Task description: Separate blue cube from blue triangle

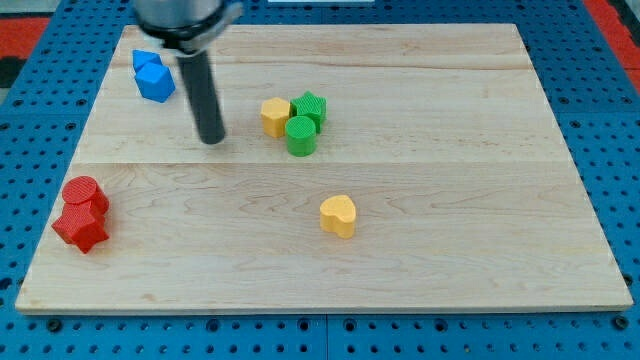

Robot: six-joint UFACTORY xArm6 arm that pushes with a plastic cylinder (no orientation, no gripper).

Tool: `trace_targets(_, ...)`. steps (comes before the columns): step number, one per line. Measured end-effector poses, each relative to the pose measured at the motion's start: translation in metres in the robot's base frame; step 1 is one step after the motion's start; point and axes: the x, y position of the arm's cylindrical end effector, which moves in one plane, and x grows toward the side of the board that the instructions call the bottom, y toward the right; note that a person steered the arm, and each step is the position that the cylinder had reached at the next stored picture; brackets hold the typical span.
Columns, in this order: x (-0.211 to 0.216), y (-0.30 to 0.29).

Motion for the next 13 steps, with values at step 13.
trace_targets(13,-0.207,-0.118)
